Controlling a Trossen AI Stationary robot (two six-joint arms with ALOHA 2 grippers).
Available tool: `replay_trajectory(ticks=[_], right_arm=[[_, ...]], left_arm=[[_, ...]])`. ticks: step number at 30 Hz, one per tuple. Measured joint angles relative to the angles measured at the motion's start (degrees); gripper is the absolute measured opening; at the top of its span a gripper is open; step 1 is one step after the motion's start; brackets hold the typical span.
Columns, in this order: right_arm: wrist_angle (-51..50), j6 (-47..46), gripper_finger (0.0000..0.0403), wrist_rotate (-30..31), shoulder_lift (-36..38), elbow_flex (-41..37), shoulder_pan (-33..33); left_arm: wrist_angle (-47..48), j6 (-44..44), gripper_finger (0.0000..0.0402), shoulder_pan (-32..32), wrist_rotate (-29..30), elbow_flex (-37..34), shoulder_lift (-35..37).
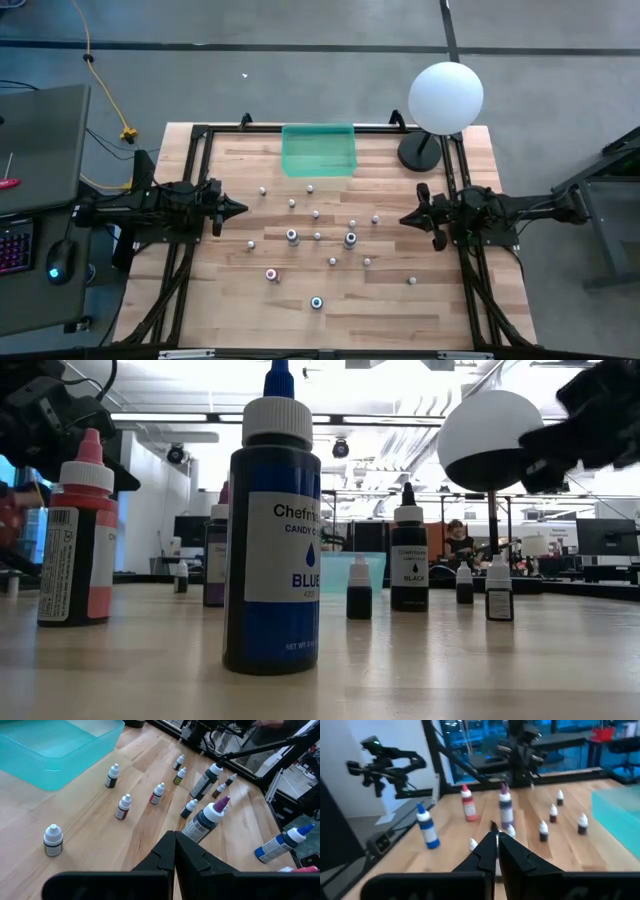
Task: Pick & Place food coloring
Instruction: Put the large black food coloring into the bin
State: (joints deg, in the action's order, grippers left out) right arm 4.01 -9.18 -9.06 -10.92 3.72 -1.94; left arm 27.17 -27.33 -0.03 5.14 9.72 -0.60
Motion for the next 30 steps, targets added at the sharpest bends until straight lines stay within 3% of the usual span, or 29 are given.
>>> replay_trajectory(ticks=[7, 11, 15, 23, 30], right_arm=[[-23.34, 2.85, 0.0028, 5.01, -8.17, 17.90, 0.02], [-33.13, 5.09, 0.0061, 8.73, -17.26, 30.34, 0.03], [-40.21, 4.81, 0.0102, 8.65, -26.97, 41.36, 0.00], [-49.20, 5.65, 0.0172, 1.91, -46.92, 57.65, -0.04], [-53.53, 7.75, 0.0219, -3.33, -62.82, 64.33, -0.43]], left_arm=[[-0.01, 0.00, 0.0000, 0.00, 0.01, -0.02, 0.00], [-0.01, 0.00, 0.0000, 0.02, 0.01, 0.00, -0.02], [-0.01, 0.00, 0.0000, 0.02, 0.01, 0.00, -0.02], [-0.01, 0.00, 0.0000, 0.00, 0.01, -0.02, 0.00], [-0.01, 0.00, 0.0000, 0.02, 0.01, -0.01, 0.00]])
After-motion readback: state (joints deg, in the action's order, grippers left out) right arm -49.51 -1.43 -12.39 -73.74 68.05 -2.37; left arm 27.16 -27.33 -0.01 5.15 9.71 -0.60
